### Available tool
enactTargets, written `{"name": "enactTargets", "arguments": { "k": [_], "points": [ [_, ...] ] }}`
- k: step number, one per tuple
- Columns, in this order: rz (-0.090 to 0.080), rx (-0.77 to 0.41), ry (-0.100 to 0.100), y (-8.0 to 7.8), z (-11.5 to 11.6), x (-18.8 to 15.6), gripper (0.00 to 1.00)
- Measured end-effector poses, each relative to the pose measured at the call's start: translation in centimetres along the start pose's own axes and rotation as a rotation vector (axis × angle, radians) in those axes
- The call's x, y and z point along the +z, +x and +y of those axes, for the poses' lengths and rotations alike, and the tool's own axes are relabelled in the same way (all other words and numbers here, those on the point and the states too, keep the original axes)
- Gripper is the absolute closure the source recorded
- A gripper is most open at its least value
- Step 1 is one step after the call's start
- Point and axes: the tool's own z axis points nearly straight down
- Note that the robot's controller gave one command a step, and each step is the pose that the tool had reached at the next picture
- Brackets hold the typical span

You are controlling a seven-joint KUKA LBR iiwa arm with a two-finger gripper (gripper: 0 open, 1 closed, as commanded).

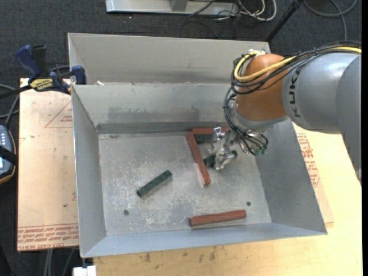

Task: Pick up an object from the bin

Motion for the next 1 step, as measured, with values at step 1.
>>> {"name": "enactTargets", "arguments": {
  "k": [1],
  "points": [
    [0.001,0.001,-0.001,-0.03,-0.03,-0.06,1.0]
  ]
}}
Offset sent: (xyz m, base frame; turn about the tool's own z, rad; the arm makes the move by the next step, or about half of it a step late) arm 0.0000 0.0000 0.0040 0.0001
